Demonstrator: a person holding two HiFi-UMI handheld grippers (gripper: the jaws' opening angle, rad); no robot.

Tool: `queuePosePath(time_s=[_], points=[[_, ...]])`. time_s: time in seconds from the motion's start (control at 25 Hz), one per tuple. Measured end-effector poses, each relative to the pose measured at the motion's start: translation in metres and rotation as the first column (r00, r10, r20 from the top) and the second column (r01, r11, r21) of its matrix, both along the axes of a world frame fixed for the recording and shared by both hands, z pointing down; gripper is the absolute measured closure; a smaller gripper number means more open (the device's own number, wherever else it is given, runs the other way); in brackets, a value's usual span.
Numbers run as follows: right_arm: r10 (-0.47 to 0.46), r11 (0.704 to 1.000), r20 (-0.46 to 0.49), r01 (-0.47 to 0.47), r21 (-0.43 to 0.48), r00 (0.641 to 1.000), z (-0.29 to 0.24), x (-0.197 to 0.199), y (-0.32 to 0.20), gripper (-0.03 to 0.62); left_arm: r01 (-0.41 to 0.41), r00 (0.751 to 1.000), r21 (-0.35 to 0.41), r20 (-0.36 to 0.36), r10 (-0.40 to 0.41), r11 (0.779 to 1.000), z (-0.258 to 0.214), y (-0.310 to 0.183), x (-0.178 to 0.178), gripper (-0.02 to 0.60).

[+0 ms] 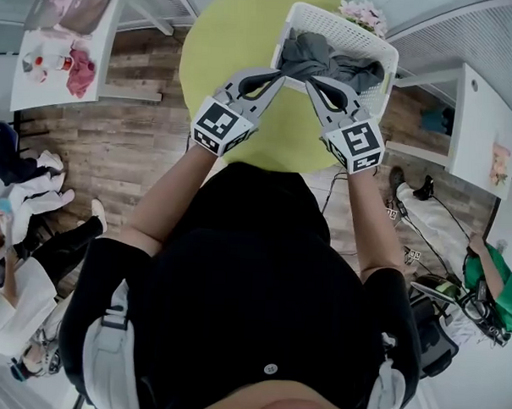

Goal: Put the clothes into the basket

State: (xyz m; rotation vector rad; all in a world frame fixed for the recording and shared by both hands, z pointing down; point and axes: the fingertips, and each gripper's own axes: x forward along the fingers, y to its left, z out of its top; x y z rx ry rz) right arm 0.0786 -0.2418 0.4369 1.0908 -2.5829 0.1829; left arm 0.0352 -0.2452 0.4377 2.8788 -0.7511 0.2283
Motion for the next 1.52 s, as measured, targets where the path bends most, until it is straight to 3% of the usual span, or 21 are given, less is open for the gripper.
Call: queuePosePath(time_s=[0.28, 0.52, 1.52], points=[[0.035, 0.993, 0.131, -0.049, 0.107, 0.991, -0.036, -0.013, 0.02, 0.571, -0.018, 1.0, 0.017, -0.023, 0.019, 1.0, -0.016, 0.017, -0.012, 0.571], [0.029, 0.99, 0.15, -0.049, 0.134, 0.988, -0.045, -0.02, 0.029, 0.571, -0.003, 0.999, 0.047, -0.042, 0.005, 0.999, -0.027, 0.023, -0.019, 0.572], [0.095, 0.985, 0.207, -0.122, 0.119, 0.974, -0.037, -0.015, 0.029, 0.571, -0.036, 0.998, 0.036, -0.041, 0.037, 0.999, -0.023, 0.023, -0.012, 0.572]])
